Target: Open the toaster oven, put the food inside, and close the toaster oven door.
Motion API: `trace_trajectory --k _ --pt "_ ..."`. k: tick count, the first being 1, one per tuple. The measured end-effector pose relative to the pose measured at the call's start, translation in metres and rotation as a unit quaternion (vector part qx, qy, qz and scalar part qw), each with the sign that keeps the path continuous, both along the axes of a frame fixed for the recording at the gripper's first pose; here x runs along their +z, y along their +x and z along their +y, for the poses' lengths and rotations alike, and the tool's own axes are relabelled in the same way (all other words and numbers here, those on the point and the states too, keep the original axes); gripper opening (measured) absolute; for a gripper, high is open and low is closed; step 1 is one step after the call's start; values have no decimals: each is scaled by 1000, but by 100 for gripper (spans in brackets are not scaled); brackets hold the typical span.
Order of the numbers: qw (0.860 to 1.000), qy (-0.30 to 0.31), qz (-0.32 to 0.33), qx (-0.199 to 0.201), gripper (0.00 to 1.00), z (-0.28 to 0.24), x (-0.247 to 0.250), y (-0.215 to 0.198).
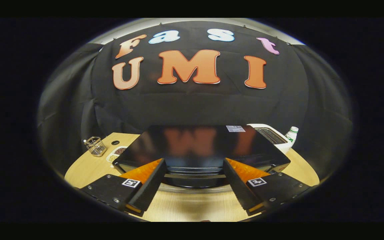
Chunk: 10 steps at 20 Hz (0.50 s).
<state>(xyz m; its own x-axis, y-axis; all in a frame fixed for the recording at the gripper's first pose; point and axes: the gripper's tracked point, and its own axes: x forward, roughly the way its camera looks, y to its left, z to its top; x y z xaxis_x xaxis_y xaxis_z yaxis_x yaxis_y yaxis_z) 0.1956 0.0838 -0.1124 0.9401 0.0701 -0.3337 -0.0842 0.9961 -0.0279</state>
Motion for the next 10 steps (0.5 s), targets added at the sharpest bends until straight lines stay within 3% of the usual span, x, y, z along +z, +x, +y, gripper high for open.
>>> trace_trajectory --k 10 --pt "1000 -12 1 -2 100 1 -5 -17"
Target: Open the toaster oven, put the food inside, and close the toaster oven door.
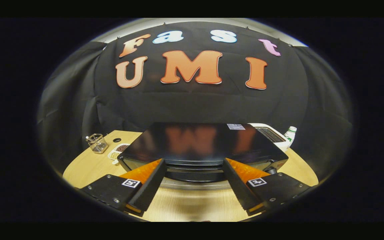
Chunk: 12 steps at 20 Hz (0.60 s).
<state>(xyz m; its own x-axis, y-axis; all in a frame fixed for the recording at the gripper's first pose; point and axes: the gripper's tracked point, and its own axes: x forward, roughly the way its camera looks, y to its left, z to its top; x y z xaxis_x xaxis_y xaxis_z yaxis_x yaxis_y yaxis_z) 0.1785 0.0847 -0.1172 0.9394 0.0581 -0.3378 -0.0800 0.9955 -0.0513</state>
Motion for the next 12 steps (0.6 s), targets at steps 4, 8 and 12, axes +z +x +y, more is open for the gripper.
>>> trace_trajectory --k 4,8,12 --pt "1000 -2 -7 0 100 -1 -1 -12" --pt "1000 -8 -13 1 100 -3 -6 -31" --pt "1000 -7 -21 2 100 -5 -13 -51"
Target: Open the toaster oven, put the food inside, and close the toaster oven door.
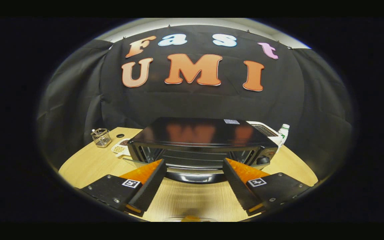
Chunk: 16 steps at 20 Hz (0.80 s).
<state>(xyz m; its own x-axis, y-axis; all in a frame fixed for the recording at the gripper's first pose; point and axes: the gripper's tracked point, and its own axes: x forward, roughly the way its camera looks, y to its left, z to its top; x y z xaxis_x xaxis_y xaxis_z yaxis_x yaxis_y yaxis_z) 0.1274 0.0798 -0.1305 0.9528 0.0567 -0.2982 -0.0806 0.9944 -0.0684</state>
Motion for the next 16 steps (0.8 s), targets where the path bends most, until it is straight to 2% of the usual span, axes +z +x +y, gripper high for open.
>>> trace_trajectory --k 11,14,16 --pt "1000 -11 -6 -5 100 -7 -43 -55" --pt "999 35 8 -13 100 -12 -62 -72" --pt "999 32 10 -11 98 -11 -75 -75"
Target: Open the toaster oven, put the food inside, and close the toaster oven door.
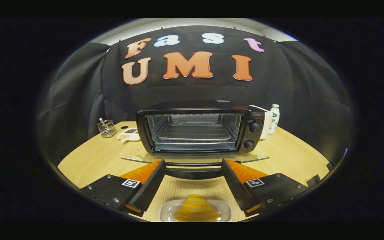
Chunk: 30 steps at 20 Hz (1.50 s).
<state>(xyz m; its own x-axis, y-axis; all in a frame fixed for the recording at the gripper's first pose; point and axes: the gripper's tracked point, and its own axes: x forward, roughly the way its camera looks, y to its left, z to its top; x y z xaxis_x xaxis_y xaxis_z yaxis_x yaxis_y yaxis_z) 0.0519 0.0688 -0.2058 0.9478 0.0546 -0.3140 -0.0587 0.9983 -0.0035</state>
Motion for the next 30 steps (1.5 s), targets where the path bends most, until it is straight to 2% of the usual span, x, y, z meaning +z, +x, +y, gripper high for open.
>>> trace_trajectory --k 5,12,16,19,25,30 --pt "999 -4 45 0 98 -2 -40 -17" --pt "997 8 77 3 98 -4 -71 -26" --pt "996 36 81 8 99 -2 -70 -32" --pt "998 43 56 4 99 -7 -56 -43" --pt "998 -26 50 -7 98 -21 -62 -93" --pt "998 -17 54 -14 98 -17 -72 -134"
